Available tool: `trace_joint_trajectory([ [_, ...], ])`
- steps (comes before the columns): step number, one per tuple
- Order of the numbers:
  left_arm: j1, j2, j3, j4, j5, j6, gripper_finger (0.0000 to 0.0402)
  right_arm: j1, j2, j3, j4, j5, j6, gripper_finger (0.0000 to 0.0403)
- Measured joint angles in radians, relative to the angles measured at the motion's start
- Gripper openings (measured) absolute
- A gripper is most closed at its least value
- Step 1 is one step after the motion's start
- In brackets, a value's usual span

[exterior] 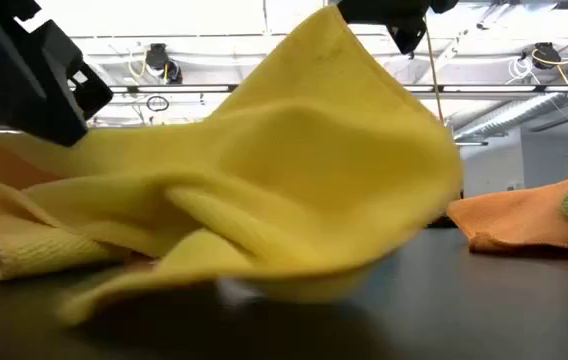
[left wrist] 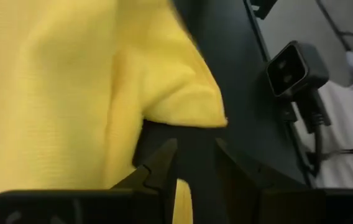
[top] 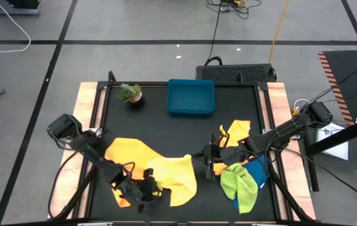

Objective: Fold microfiber towels
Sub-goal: Fold the yellow microfiber cloth

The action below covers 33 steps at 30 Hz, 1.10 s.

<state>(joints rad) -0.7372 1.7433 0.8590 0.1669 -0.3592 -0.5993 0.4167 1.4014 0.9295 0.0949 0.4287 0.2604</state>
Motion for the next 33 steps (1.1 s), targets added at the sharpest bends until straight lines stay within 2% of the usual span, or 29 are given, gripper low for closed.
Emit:
trace_joint_trajectory([
  [6,-0.009,0.123,0.142,-0.141,-0.033,0.002,0.0108,-0.007,0.0,0.0,0.006,0.054,0.002,0.0],
  [11,-0.011,0.169,0.303,-0.471,-0.049,-0.009,0.0108,-0.012,0.0,0.0,0.005,0.084,0.001,0.0],
  [17,-0.01,0.168,0.393,-0.773,-0.107,-0.073,0.0108,-0.009,-0.021,0.0,0.004,0.15,-0.017,0.0],
  [23,-0.011,0.169,0.487,-1.293,-0.17,-0.274,0.0108,0.014,-0.107,0.0,0.037,0.15,-0.023,0.0],
  [28,-0.043,0.168,0.624,-1.748,-0.313,-0.53,0.0108,0.065,-0.185,0.0,0.159,0.147,-0.097,0.0],
  [33,-0.048,0.054,0.641,-1.613,-0.442,-0.473,0.0108,0.117,-0.231,0.0,0.208,0.154,-0.153,0.0],
])
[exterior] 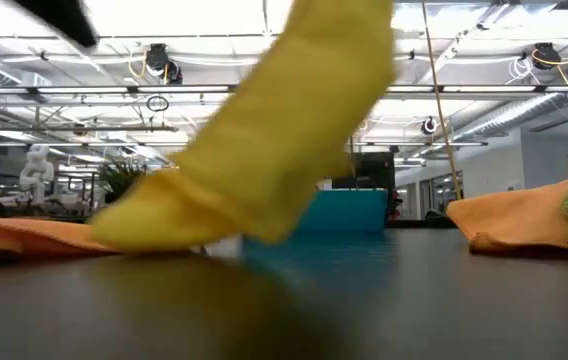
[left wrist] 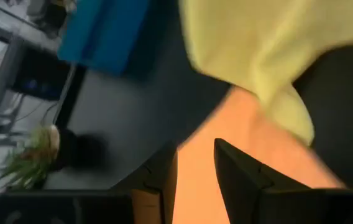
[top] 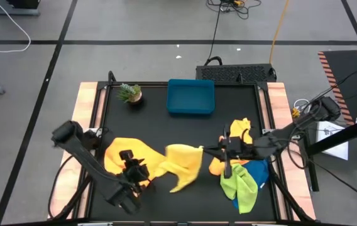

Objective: Fold microfiber towels
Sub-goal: Fold the yellow microfiber cloth

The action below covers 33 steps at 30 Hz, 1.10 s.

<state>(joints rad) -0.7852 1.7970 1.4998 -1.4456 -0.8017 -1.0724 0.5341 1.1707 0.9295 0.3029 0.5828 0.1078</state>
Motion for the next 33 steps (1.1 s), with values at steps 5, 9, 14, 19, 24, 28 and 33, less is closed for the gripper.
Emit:
trace_joint_trajectory([
  [5,-0.007,-0.03,-0.018,0.27,-0.05,0.138,0.0108,0.026,-0.004,0.0,-0.04,0.104,-0.007,0.0],
  [9,-0.003,-0.022,-0.096,0.721,-0.003,0.419,0.0108,0.022,0.005,0.0,-0.062,0.17,0.0,0.0],
  [14,0.027,0.032,-0.239,1.304,0.137,0.68,0.0108,-0.007,0.045,0.0,-0.038,0.206,-0.001,0.0],
  [19,0.076,0.117,-0.324,1.646,0.191,0.737,0.0108,-0.038,0.083,0.0,-0.022,0.205,-0.008,0.0],
  [24,0.131,0.165,-0.33,1.573,0.209,0.734,0.0108,-0.051,0.092,0.0,-0.016,0.201,-0.008,0.0],
  [28,0.164,0.137,-0.331,1.342,0.23,0.681,0.0108,-0.05,0.092,0.0,-0.024,0.2,-0.023,0.0],
  [33,0.169,0.08,-0.33,1.089,0.255,0.643,0.0108,-0.05,0.091,0.0,-0.065,0.2,-0.018,0.0],
])
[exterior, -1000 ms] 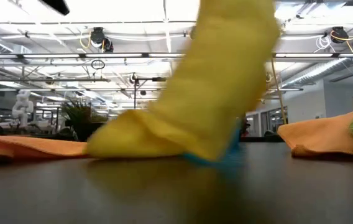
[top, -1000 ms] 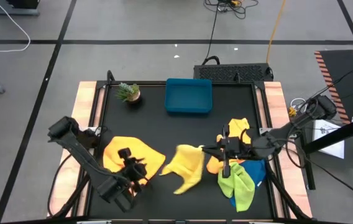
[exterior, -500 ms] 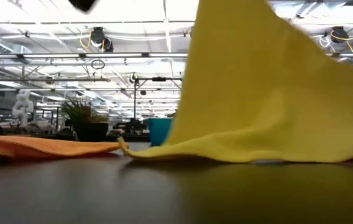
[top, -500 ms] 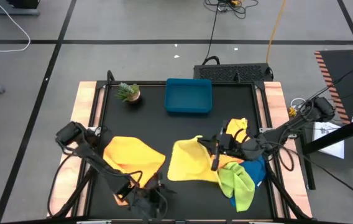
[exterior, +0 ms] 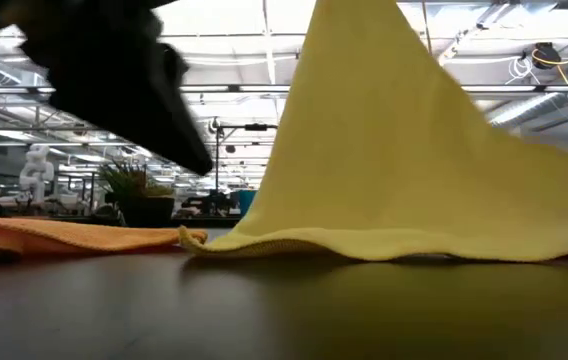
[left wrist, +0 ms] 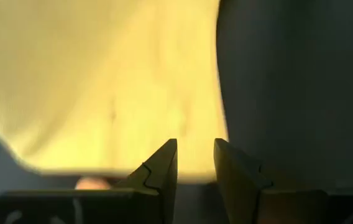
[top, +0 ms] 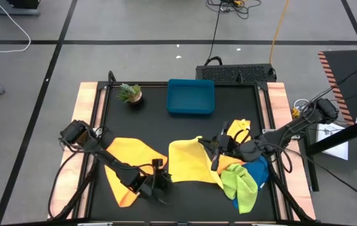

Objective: Fold microfiber towels
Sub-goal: Fold the yellow microfiber cloth

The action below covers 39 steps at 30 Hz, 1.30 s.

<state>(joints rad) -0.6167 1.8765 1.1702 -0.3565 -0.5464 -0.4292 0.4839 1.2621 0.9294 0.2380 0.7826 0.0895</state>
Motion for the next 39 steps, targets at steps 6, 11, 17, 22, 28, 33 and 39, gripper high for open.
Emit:
trace_joint_trajectory([
  [6,0.004,0.04,0.001,-0.034,0.073,0.099,0.0108,0.0,0.0,0.0,-0.008,0.0,0.002,0.0],
  [11,0.006,0.068,-0.001,-0.036,0.071,0.215,0.0109,0.0,0.0,0.0,-0.012,-0.001,0.003,0.0],
  [17,0.008,0.068,-0.001,-0.017,0.048,0.285,0.0111,0.0,0.0,0.0,-0.042,-0.002,0.016,0.0],
  [22,0.014,0.099,0.001,0.028,0.05,0.397,0.0143,0.0,0.0,0.0,-0.059,-0.003,0.029,0.0],
  [28,0.024,0.116,0.003,0.051,0.038,0.426,0.0198,0.002,0.0,0.0,-0.07,-0.007,0.033,0.0],
  [33,0.024,0.116,0.003,0.032,0.026,0.428,0.0195,0.002,0.0,0.0,-0.09,-0.007,0.041,0.0],
  [39,0.03,0.116,0.004,-0.006,0.057,0.403,0.0118,0.002,0.0,0.0,-0.111,-0.03,0.055,0.0],
])
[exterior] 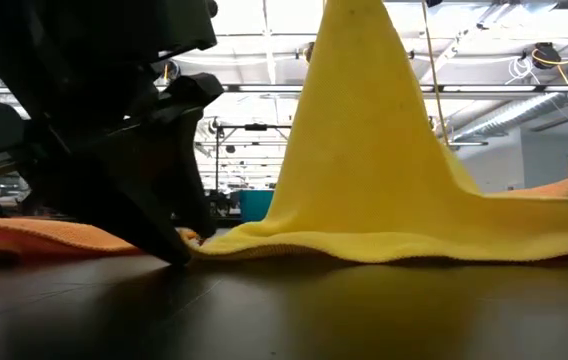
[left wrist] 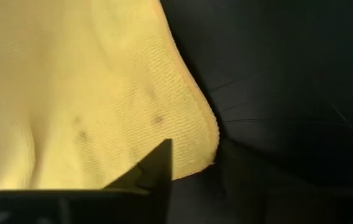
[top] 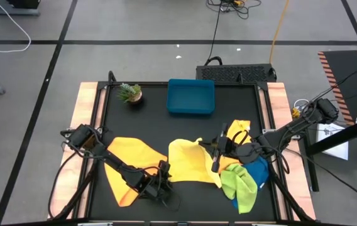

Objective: Fold microfiber towels
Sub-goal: Fold the yellow microfiber cloth

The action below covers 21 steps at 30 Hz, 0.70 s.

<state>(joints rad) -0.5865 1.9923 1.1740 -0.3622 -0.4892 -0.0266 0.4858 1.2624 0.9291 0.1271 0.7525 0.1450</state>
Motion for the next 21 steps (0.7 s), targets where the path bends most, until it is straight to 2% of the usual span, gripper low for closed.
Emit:
trace_joint_trajectory([
  [5,0.0,0.002,-0.002,0.006,0.03,-0.002,0.002,0.0,0.0,0.0,-0.097,-0.002,-0.065,0.0006],
  [6,0.0,0.002,-0.003,0.009,0.032,-0.01,0.0011,0.0,0.0,0.0,-0.134,0.0,-0.069,0.0011],
  [17,-0.049,0.007,0.055,-0.047,0.03,-0.037,0.0004,-0.083,0.0,0.0,-0.681,0.001,0.186,0.0121],
  [21,-0.058,0.007,0.06,-0.058,0.026,-0.04,0.0006,-0.08,-0.007,0.0,-0.771,-0.106,0.237,0.0149],
])
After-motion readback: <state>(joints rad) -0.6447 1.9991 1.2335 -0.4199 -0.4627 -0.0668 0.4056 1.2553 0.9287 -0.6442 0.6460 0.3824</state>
